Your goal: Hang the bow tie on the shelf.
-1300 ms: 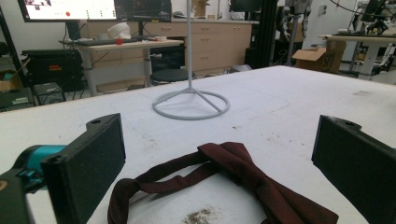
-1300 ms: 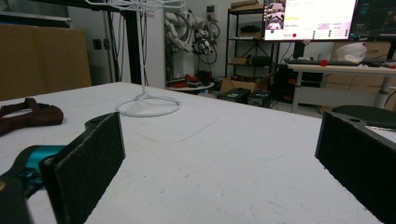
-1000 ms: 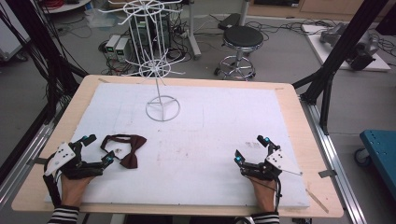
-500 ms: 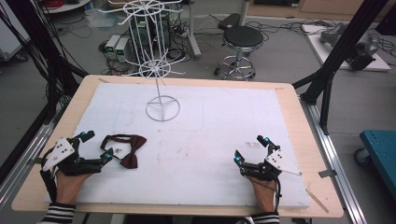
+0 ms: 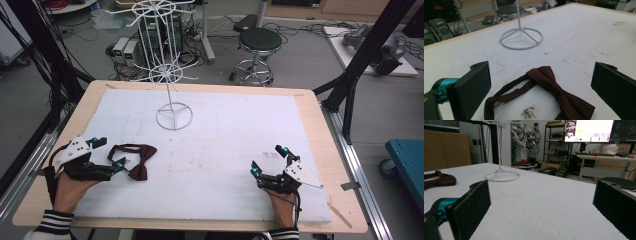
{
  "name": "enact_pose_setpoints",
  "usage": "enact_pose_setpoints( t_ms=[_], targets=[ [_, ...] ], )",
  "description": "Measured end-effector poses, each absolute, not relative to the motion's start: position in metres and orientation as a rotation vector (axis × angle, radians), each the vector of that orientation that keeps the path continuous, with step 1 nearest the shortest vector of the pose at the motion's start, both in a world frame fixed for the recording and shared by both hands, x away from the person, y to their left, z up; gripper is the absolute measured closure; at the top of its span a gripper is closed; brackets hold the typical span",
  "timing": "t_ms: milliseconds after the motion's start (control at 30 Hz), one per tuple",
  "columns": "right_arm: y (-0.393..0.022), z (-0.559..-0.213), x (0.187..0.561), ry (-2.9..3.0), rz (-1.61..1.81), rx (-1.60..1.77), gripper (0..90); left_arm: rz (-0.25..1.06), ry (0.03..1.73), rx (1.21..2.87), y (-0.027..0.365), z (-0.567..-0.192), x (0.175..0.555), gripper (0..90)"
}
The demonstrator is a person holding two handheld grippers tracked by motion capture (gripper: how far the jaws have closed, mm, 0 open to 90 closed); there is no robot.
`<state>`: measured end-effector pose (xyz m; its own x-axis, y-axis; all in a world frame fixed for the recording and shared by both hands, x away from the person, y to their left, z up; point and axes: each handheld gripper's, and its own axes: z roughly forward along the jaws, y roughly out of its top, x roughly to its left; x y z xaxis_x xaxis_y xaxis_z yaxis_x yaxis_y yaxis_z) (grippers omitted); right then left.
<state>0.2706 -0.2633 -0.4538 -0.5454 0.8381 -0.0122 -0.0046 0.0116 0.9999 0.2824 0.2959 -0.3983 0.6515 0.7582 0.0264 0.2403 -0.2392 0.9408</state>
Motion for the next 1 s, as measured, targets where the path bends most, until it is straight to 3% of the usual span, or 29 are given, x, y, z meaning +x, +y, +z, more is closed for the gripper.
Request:
enact_pose_setpoints(
  t_ms=[433,1000],
  targets=[
    [-0.264,-0.454,0.271,1.624,1.613,0.875,0.7,0.503,0.860,1.962,0.268,-0.371,0.298,3.2],
    [-0.264,-0.454,0.271,1.617,1.618,0.886,0.7,0.445,0.919,2.148,0.244,-0.382,0.319,3.2]
  ],
)
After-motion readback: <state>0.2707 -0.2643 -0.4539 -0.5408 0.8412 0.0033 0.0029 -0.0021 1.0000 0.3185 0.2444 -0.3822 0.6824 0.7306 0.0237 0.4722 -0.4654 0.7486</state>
